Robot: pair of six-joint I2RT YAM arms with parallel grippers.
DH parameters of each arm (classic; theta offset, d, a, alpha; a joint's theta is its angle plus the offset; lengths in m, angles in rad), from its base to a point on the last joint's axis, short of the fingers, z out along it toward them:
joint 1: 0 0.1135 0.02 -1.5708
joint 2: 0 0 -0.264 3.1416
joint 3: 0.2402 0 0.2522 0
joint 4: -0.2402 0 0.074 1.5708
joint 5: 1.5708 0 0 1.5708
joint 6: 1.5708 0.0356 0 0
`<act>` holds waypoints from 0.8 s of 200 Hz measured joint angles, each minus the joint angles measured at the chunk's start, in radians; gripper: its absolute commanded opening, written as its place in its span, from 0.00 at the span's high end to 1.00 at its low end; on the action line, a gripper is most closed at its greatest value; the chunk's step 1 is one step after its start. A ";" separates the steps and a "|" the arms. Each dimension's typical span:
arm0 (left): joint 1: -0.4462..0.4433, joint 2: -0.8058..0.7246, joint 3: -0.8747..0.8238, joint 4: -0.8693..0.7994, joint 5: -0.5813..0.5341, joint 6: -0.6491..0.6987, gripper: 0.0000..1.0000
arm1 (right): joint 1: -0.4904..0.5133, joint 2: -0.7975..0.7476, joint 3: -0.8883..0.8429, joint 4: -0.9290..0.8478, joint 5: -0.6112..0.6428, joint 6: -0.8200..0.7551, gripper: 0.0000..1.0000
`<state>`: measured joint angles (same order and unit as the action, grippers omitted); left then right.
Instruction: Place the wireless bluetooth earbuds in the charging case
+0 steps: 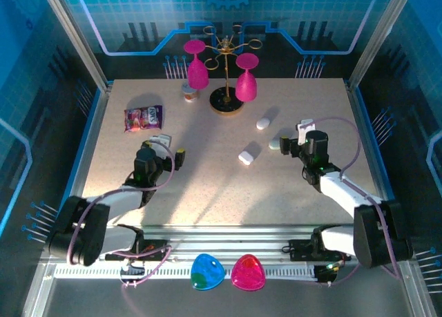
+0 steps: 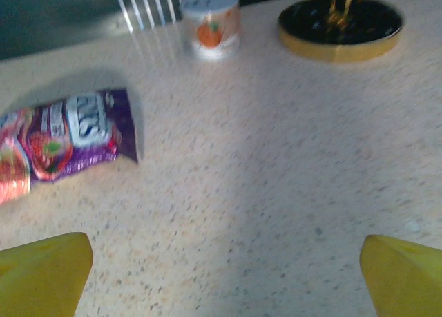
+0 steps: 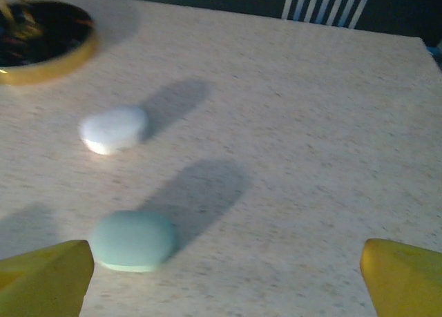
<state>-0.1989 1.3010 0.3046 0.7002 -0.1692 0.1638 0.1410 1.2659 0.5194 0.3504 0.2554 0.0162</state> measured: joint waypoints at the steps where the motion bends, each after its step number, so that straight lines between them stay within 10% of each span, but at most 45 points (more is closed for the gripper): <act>1: 0.001 0.003 0.000 0.002 0.000 -0.001 0.01 | -0.002 0.003 -0.001 0.002 0.001 0.000 0.00; 160: 0.184 0.249 0.066 0.188 0.087 -0.140 0.01 | -0.061 0.272 -0.133 0.439 -0.160 -0.014 0.00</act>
<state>-0.0147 1.5505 0.3706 0.8883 -0.0818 0.0238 0.0795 1.5383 0.3866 0.7895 0.0956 0.0025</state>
